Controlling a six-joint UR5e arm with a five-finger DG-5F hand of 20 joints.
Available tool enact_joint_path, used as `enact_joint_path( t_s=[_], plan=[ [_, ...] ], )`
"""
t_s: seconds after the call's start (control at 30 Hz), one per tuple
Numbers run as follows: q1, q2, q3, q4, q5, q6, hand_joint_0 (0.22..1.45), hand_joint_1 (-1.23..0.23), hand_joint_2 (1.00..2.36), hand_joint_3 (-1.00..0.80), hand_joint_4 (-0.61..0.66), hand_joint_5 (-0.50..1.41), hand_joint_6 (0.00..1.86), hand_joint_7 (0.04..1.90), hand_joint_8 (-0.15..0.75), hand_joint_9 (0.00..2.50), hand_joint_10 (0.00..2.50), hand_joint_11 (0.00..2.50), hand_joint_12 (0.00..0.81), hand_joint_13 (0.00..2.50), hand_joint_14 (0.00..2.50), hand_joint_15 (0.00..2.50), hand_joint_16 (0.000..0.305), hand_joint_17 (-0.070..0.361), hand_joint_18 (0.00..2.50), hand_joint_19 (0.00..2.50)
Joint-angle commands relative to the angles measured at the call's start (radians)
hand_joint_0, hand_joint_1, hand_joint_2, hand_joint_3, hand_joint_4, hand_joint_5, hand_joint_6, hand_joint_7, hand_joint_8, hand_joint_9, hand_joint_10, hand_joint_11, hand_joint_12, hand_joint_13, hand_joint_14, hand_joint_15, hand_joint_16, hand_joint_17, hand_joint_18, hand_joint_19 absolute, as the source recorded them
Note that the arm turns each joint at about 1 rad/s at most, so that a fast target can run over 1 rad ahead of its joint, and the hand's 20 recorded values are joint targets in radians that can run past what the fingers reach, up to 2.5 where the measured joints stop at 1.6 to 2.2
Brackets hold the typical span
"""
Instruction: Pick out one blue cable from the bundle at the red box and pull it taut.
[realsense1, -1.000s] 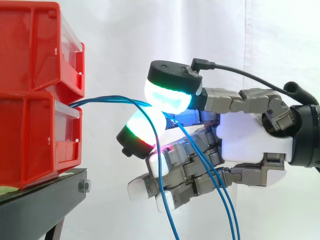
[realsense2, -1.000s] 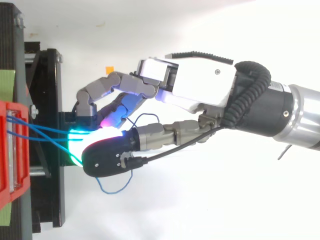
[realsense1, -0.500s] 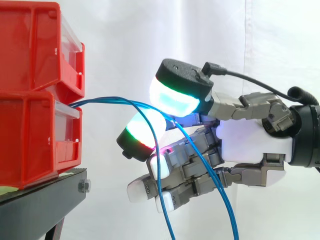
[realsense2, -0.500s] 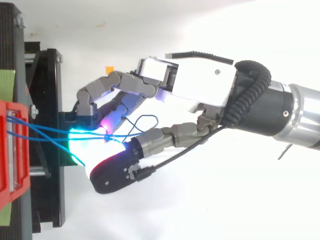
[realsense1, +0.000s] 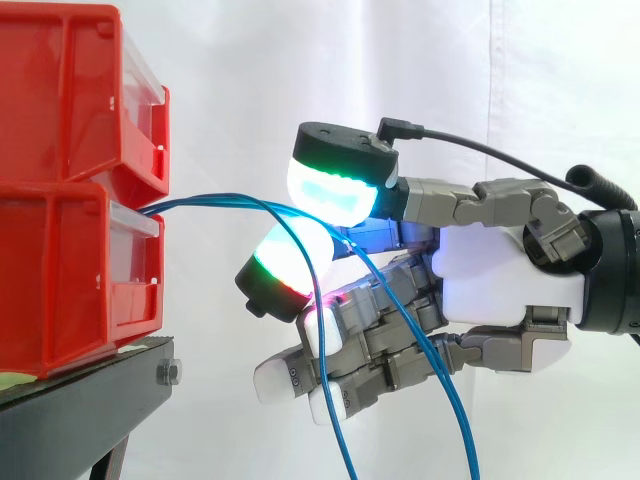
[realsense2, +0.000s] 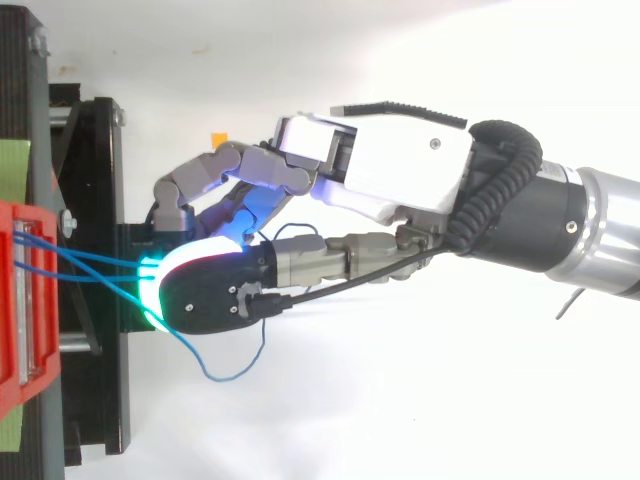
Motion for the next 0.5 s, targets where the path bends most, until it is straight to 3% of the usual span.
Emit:
enact_joint_path(
  t_s=[0.0, 0.2, 0.47],
  plan=[
    [0.0, -0.001, 0.0, 0.001, 0.0, 0.0, 0.59, -0.51, 1.02, -0.14, 0.14, -0.15, 0.87, 1.11, 0.29, 1.01, 0.02, 0.56, 0.357, 0.74, 0.01, 0.25, 0.056, 0.126, 0.61, 0.52],
    [0.0, -0.001, 0.0, 0.001, 0.0, -0.004, 0.58, -0.66, 1.01, -0.09, 0.17, -0.16, 0.88, 1.08, 0.31, 0.99, 0.02, 0.54, 0.386, 0.75, 0.01, 0.24, 0.062, 0.141, 0.64, 0.5],
    [0.0, 0.001, 0.0, 0.001, 0.0, -0.005, 0.59, -0.72, 1.02, -0.18, 0.15, -0.18, 0.88, 1.09, 0.274, 0.94, 0.02, 0.58, 0.34, 0.71, 0.01, 0.26, 0.054, 0.121, 0.57, 0.51]
  ],
)
